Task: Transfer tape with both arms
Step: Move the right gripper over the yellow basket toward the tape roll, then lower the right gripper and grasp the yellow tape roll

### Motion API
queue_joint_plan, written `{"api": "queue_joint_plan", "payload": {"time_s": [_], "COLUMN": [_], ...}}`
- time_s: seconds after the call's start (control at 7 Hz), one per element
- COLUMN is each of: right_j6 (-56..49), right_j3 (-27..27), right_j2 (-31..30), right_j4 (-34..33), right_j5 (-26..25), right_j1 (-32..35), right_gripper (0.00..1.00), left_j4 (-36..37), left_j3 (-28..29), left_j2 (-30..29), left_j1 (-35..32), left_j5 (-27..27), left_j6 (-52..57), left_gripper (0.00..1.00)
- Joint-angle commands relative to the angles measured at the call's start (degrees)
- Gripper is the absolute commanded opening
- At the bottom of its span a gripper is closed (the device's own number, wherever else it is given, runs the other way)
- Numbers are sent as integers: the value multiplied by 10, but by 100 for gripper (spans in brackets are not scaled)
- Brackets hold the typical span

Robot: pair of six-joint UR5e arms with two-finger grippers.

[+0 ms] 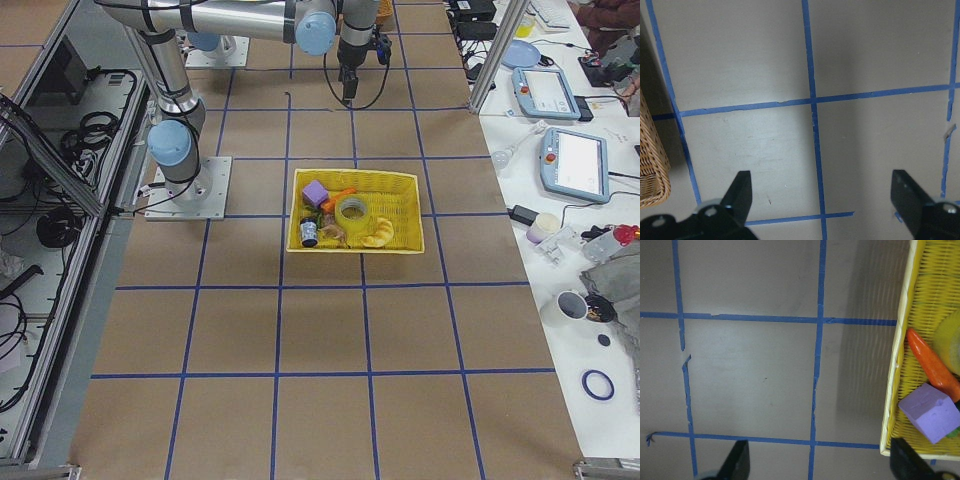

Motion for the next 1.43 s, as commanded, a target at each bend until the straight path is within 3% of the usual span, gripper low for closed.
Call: {"api": "queue_joint_plan", "payload": {"time_s": [0.0, 0.14, 0.29, 0.86, 1.0, 1.29], "right_j6": [61, 196, 233, 258, 260, 261], "right_j3": [1, 5, 15, 108, 135, 147], "right_j2": [10, 32, 50, 138, 157, 167], "right_j4": [-38, -41, -48, -292, -327, -326], "right_j5": [-18, -65, -69, -64, -70, -70], "right_j1": [-32, -85, -112, -168, -172, -188], "right_gripper": [100, 100, 100, 100, 100, 100], "left_j4": [0, 0, 0, 0, 0, 1], "left_j3": [-4, -4, -5, -6, -6, -6], "left_j2": [-1, -1, 1, -1, -1, -1], "left_j1": [0, 0, 0, -1, 0, 0], "left_j5": [0, 0, 1, 1, 1, 1], "left_j6": [0, 0, 1, 0, -1, -3], "left_gripper": [100, 100, 100, 100, 100, 100]}}
